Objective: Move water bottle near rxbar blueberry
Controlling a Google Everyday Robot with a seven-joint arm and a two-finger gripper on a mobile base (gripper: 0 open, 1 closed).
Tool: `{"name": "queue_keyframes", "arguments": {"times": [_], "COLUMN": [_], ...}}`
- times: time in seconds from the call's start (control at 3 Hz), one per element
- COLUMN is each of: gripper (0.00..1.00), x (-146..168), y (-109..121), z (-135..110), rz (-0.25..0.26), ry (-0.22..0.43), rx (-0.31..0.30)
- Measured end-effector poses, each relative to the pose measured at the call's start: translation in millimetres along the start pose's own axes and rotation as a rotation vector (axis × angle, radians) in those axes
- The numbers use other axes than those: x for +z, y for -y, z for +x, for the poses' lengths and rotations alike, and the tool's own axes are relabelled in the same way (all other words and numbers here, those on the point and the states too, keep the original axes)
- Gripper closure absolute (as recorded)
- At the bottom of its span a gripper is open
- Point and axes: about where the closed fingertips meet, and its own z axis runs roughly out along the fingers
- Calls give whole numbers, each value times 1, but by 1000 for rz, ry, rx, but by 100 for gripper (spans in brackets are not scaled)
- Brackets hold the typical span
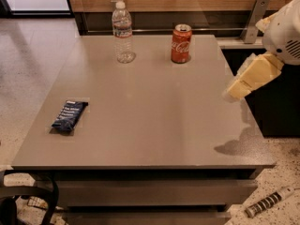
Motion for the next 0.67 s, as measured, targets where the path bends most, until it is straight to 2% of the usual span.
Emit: {"name": "queue_keyframes", "arguments": {"times": [0.33,0.67], "gripper": [0,0], "x": [14,26], "y": [19,40], "z": [-15,-36], "rz": [63,125], "ry": [143,295], "rx": [81,123]}}
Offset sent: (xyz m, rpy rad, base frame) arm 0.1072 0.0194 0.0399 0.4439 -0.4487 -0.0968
